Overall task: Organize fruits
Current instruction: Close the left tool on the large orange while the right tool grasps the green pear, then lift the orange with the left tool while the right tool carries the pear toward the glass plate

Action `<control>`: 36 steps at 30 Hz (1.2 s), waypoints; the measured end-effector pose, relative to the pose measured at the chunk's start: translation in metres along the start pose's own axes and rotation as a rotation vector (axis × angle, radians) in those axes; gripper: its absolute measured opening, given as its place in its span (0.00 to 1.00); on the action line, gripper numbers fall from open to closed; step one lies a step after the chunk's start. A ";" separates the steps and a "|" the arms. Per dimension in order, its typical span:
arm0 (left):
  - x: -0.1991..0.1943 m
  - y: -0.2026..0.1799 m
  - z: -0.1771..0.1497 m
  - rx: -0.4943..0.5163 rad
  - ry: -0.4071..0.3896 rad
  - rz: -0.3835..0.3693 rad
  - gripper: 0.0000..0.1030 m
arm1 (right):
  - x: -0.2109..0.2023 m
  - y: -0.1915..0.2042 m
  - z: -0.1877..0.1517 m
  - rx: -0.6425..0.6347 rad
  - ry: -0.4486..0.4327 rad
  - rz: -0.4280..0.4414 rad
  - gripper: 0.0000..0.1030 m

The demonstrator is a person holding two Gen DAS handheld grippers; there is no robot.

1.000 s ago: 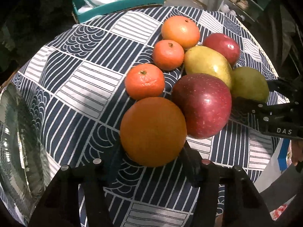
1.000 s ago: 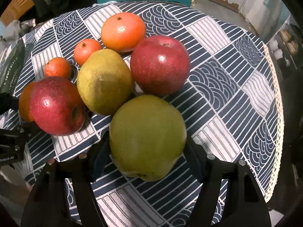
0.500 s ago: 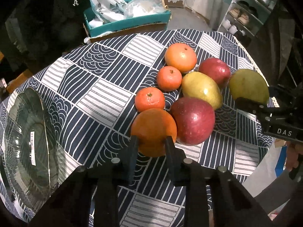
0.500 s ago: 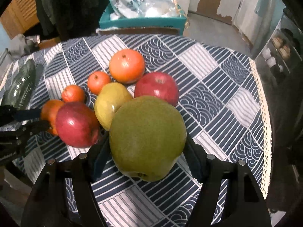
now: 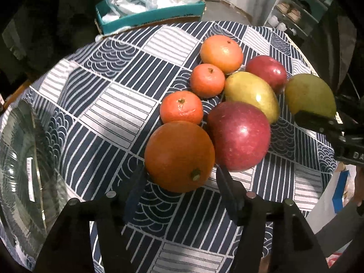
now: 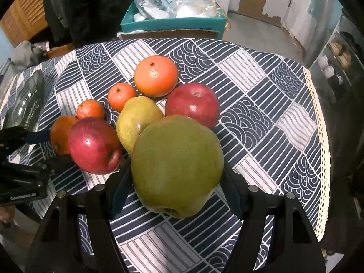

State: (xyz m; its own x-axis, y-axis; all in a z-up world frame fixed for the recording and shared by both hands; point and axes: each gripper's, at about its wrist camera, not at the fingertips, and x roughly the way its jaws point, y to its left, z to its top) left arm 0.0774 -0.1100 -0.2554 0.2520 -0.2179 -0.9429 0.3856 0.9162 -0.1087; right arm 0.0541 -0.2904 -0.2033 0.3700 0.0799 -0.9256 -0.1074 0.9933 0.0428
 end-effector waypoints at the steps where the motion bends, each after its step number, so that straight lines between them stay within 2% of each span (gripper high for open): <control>1: 0.003 0.002 0.000 -0.009 0.007 -0.007 0.62 | 0.000 -0.001 0.000 0.002 0.001 0.002 0.70; 5: 0.009 0.008 0.001 -0.040 0.015 -0.067 0.62 | 0.003 -0.001 0.000 0.007 0.010 0.011 0.70; 11: 0.011 0.009 0.000 -0.025 0.008 -0.095 0.59 | 0.006 0.000 0.002 0.004 0.015 0.019 0.70; 21: -0.001 0.003 -0.004 0.020 -0.029 -0.036 0.57 | -0.001 0.004 0.006 -0.018 -0.014 0.002 0.70; 36: -0.044 -0.006 -0.008 0.052 -0.118 0.032 0.57 | -0.040 0.020 0.016 -0.067 -0.127 -0.007 0.70</control>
State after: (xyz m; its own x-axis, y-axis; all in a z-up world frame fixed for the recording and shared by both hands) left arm 0.0572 -0.1035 -0.2154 0.3667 -0.2299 -0.9015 0.4203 0.9054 -0.0600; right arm 0.0519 -0.2719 -0.1598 0.4843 0.0871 -0.8706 -0.1643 0.9864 0.0072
